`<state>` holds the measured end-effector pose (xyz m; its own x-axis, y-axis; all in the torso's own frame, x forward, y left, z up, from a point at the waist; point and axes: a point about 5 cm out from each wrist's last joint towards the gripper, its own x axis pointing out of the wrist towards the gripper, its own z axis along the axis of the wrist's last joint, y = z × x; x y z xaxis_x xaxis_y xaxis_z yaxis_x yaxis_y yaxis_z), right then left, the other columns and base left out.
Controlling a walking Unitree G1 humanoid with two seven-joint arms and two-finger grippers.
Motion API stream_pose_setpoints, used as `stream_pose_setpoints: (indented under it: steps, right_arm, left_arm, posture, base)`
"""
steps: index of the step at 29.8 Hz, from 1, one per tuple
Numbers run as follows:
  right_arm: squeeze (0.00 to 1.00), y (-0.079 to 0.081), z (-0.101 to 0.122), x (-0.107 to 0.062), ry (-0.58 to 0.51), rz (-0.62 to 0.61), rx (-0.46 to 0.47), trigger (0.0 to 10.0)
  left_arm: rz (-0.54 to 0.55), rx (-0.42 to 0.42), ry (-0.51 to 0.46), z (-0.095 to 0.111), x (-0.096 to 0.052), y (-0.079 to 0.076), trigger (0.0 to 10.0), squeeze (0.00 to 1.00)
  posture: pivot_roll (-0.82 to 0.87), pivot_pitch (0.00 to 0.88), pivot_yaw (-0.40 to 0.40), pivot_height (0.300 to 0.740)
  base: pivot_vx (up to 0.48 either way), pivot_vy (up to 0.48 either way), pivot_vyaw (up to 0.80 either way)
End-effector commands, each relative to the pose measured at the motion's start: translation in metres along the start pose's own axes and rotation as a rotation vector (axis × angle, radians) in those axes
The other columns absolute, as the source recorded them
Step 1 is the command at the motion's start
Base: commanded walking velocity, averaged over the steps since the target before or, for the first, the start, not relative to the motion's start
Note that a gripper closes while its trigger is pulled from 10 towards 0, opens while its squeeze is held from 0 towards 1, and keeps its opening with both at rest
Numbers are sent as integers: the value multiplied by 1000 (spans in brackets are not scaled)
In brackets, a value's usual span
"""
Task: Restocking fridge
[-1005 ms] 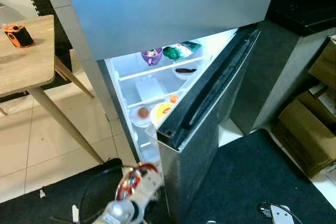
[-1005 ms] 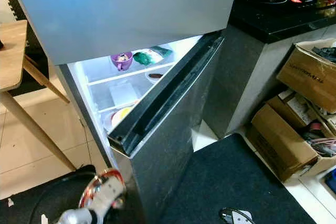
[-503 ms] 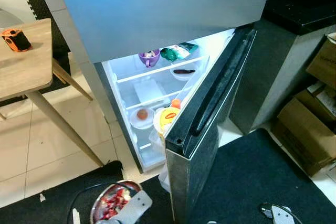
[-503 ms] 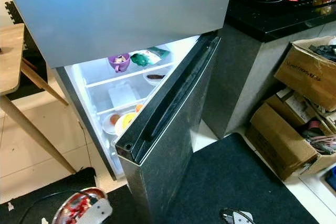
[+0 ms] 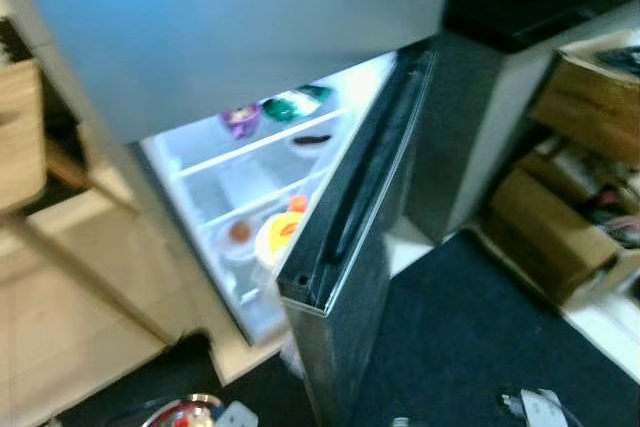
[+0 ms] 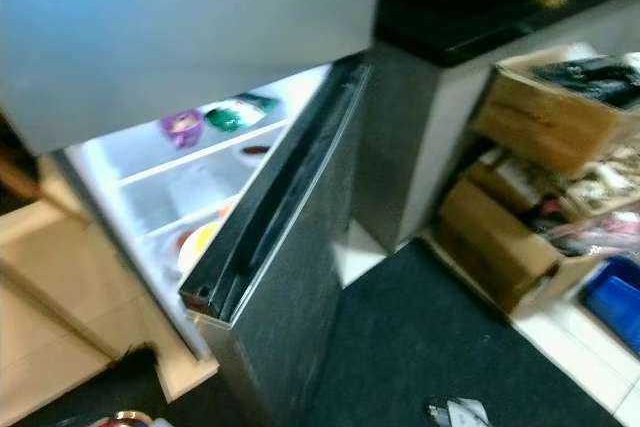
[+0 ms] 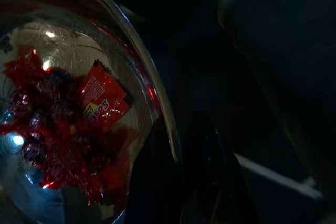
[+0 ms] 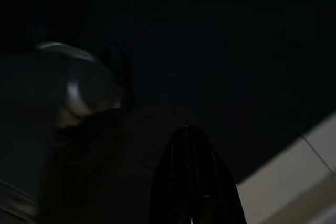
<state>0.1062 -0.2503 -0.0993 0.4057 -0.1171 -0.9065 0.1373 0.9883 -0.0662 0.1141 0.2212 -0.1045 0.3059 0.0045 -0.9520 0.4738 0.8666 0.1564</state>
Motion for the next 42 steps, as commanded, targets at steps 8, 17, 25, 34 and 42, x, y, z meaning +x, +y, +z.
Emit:
stream_pose_setpoints:
  steps: [8, 17, 25, 34, 42]
  right_arm:
    - [0, 3, 6, 1, -13, 12, -19, 10000]
    - [0, 3, 6, 1, -8, 18, -50, 10000]
    - [0, 3, 4, 1, -4, 19, -53, 10000]
    - [0, 2, 2, 1, 0, 18, -54, 10000]
    - [0, 1, 1, 0, 2, 16, -53, 10000]
  left_arm:
    - [63, -1, 57, -10, -1, 6, 10000, 0]
    - [68, 7, 69, -11, -1, 4, 10000, 0]
    - [59, 13, 76, -14, -1, 1, 10000, 0]
    - [40, -40, 49, -13, -1, -3, 10000, 0]
    - [38, -70, 46, -10, 0, -3, 10000, 0]
  posture:
    - [-28, 31, 20, 740]
    - [-28, 28, 17, 740]
    - [-29, 37, 18, 740]
    - [-37, 43, 17, 740]
    - [-43, 48, 16, 740]
  base:
    - [-46, 0, 0]
    - [-429, 0, 0]
    - [-328, 0, 0]
    - [-124, 0, 0]
    - [0, -341, 0]
